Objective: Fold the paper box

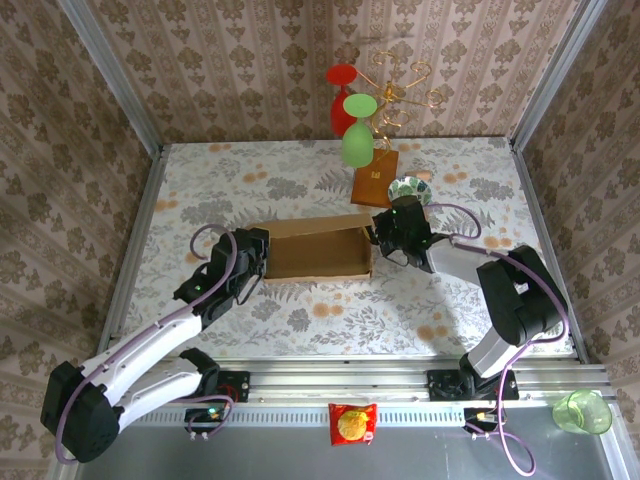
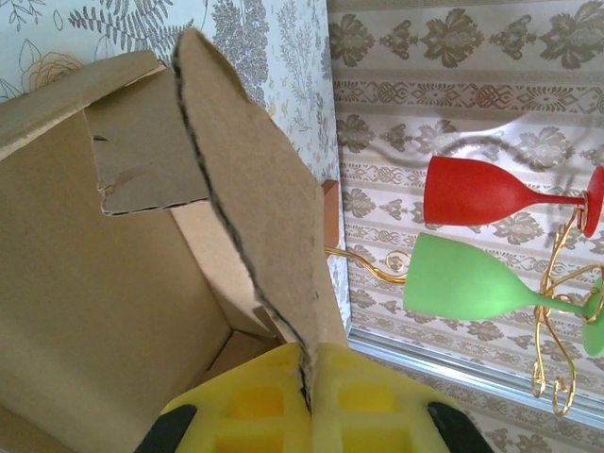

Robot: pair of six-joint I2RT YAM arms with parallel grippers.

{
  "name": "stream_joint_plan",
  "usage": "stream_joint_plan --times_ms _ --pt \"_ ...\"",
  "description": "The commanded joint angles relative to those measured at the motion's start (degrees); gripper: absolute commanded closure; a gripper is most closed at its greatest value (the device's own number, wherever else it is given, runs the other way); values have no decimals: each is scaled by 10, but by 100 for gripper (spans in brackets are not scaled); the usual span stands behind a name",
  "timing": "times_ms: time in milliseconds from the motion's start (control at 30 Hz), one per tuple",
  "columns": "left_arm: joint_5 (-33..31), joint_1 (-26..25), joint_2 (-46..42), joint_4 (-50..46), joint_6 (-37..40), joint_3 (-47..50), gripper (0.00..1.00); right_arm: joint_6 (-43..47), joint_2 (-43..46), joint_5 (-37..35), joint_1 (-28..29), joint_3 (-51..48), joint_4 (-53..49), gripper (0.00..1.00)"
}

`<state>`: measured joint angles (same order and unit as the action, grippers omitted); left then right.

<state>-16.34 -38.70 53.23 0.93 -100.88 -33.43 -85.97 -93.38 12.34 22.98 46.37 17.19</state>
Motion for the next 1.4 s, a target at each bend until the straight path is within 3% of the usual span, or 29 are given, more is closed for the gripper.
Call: stream_joint_plan --times_ms 0,567,867,1100,1367 --pt "9 -4 10 -4 4 -1 100 -18 10 22 14 7 17 100" --pt "-23 -10 -28 -44 40 27 100 65 125 -55 -3 -48 -110 99" --pt "-52 -34 -24 -51 50 37 100 76 201 -58 -19 -86 -138 81" --pt "-67 -56 -11 -50 45 46 100 120 275 -95 -19 -83 -217 74" --pt "-81 -88 -16 -64 29 87 100 163 308 -98 -13 -109 -229 68"
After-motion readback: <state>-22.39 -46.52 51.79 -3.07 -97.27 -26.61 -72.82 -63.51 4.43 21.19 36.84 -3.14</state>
